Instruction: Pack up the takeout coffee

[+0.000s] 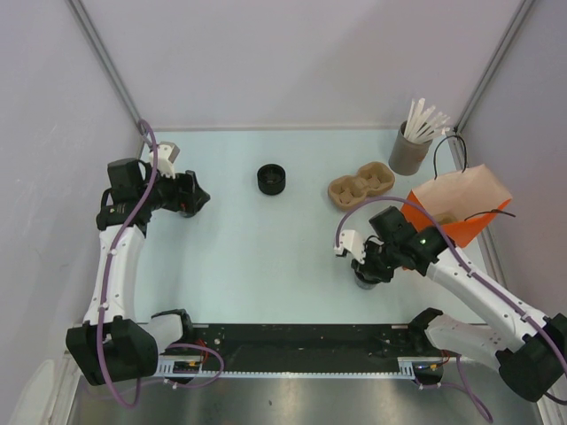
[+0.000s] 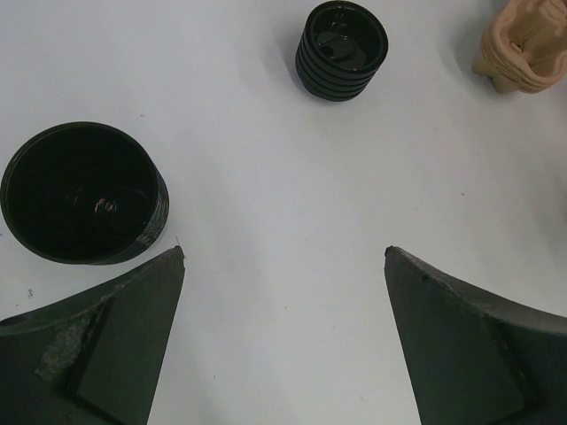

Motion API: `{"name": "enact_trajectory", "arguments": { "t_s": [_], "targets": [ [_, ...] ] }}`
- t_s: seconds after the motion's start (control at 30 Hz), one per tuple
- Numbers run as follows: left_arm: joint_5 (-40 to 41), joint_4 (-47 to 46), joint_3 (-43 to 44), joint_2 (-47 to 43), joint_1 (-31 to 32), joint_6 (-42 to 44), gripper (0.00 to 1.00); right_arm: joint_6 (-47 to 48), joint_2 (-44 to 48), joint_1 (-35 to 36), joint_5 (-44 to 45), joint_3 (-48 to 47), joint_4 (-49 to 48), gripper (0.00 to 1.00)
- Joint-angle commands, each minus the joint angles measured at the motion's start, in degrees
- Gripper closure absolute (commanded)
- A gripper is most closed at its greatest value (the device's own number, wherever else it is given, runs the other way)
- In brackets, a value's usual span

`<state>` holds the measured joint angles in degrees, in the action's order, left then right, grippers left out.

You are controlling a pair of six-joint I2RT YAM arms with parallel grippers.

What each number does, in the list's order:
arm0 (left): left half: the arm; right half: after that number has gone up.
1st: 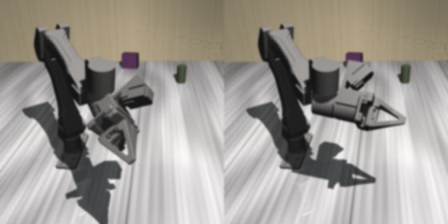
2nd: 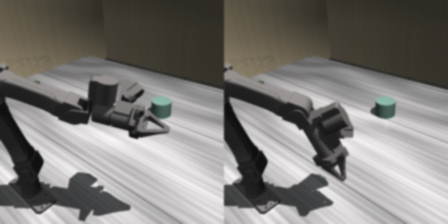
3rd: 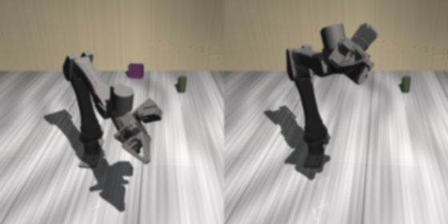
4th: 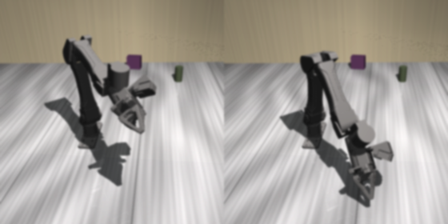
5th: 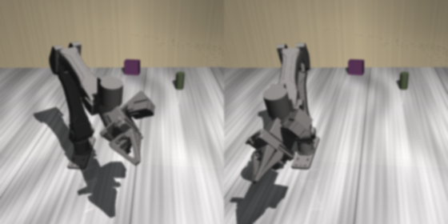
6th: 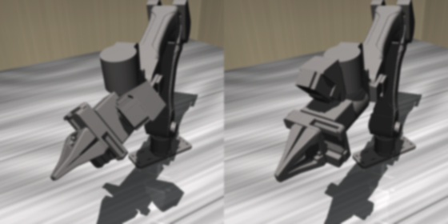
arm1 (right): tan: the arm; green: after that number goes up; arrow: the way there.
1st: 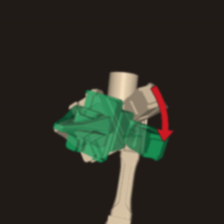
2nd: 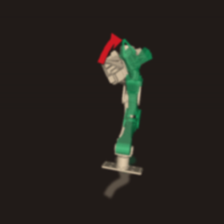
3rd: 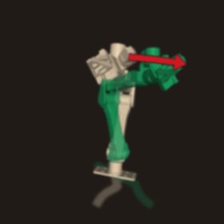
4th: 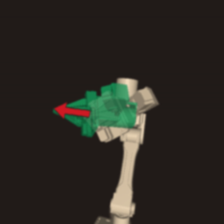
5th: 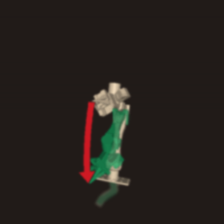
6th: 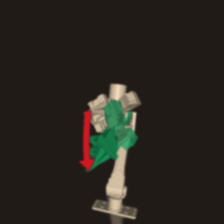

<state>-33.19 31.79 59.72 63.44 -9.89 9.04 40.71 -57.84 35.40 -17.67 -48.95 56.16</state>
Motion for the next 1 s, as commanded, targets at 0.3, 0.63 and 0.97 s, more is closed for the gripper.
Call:
{"name": "enact_trajectory", "arguments": {
  "t_s": [0.3, 0.63, 0.97],
  "targets": [
    [-1.2, -1.8, -0.4, -0.4, -0.5, -0.6, 0.00, 0.1, 5.4, -0.8, 1.5, -5.7, -1.8, 0.43],
    [-0.7, -1.8, -0.7, -1.2, -0.5, -0.4, 0.00, -6.0, 0.8, -6.3, 12.4, -18.9, -13.6, 0.40],
    [-1.3, -2.3, -0.8, -1.0, -0.6, -0.5, 0.00, -13.4, -8.2, -18.3, 10.7, -40.7, 2.9, 0.47]
  ]
}}
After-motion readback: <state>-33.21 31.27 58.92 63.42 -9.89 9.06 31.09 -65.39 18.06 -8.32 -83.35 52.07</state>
